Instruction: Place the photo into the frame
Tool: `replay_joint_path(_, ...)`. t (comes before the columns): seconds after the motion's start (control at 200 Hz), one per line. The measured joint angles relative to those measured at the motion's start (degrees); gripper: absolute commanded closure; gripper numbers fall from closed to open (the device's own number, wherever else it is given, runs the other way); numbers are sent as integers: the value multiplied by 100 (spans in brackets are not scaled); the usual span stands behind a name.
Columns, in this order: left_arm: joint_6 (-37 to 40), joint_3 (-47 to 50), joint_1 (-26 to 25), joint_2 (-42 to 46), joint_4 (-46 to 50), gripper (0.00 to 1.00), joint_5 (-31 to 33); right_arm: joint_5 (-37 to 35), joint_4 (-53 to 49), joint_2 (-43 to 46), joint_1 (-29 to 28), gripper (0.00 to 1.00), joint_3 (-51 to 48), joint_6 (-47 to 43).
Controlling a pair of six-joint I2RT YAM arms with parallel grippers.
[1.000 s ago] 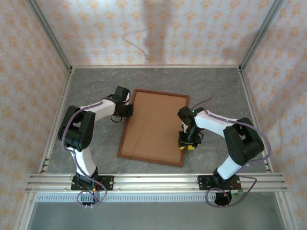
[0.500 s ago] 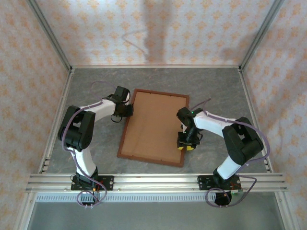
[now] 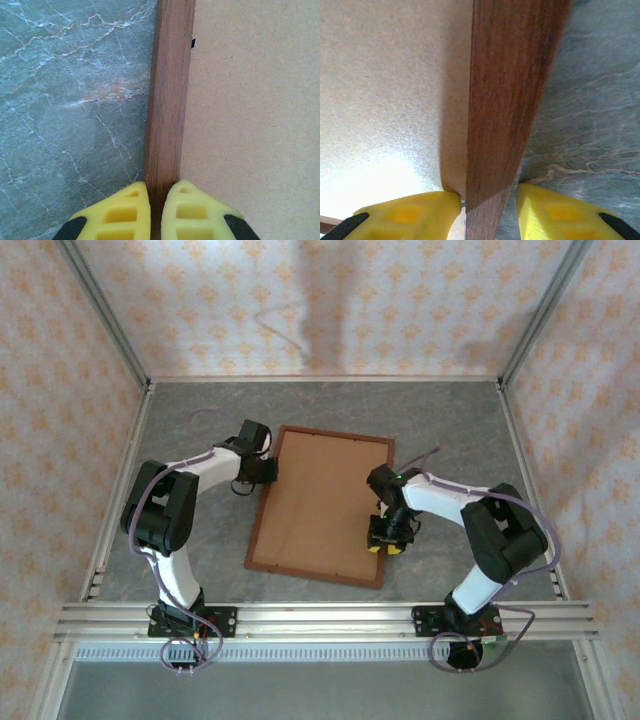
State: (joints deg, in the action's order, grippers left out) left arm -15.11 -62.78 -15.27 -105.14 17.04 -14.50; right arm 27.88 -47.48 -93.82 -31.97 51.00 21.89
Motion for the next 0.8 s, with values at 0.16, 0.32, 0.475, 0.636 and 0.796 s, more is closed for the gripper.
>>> replay_joint_path(0.16, 2, 2, 0, 0, -2, 92, 4, -2, 0, 28, -4, 50, 4, -59)
replay_joint_path(0.32, 2, 2, 4, 0, -28, 92, 46, -35, 7, 72, 92, 42, 170, -271)
replay_joint_path(0.475, -2, 94, 4, 50, -133, 92, 63, -175, 48, 262, 789, 37, 638, -520)
replay_joint_path(0.636, -129, 337, 0, 219, -256, 93, 55, -310, 352, 94, 1506, 42, 1104, -590)
replay_joint_path(0.796, -317, 680, 0, 468, -411, 92, 35, -442, 686, -601, 1766, 49, 1502, -625)
